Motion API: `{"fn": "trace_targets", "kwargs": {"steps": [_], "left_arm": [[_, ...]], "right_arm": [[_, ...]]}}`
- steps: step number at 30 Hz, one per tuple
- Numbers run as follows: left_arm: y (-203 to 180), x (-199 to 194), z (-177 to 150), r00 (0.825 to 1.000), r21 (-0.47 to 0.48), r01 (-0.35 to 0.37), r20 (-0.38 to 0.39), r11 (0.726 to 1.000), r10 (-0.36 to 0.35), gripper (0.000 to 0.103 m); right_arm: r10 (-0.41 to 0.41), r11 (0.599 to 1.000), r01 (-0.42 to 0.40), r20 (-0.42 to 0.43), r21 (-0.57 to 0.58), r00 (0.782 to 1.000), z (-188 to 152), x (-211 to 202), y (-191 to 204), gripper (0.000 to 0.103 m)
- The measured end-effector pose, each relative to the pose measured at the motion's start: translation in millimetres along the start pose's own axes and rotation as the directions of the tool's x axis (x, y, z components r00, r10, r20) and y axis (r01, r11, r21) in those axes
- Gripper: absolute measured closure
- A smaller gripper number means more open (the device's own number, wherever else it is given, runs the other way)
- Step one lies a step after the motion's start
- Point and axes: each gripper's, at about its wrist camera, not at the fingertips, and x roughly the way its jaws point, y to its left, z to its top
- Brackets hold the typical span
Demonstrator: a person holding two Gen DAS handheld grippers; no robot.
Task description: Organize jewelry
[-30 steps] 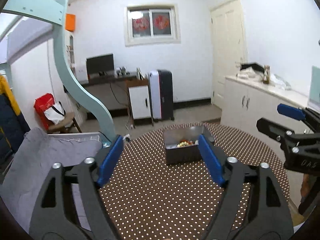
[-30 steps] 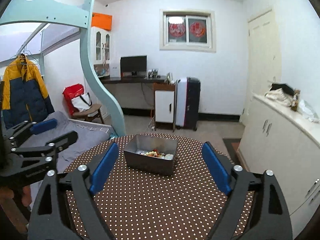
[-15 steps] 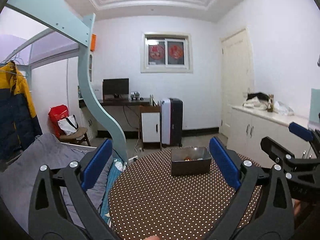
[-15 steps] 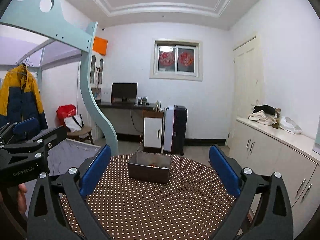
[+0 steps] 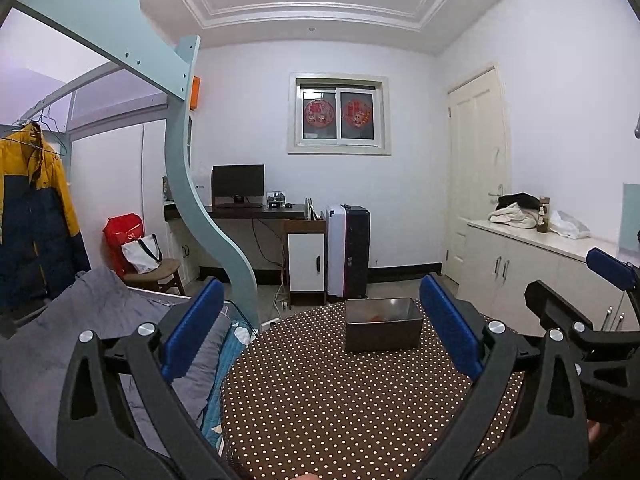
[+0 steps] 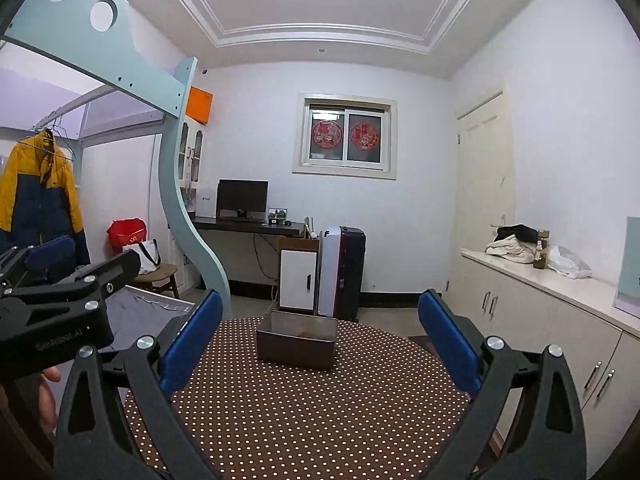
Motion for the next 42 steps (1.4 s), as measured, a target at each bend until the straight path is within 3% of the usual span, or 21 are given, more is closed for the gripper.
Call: {"fn": "trace_targets", "kwargs": {"steps": [42], "left_arm": [[-7, -15, 0, 0.999, 0.041, -0.012, 0.039, 0.999, 0.011, 0.007]], "right_arm": [[0.008, 1.0, -0.009, 0.028, 0.007, 1.0, 3, -20, 5, 0.008]]}}
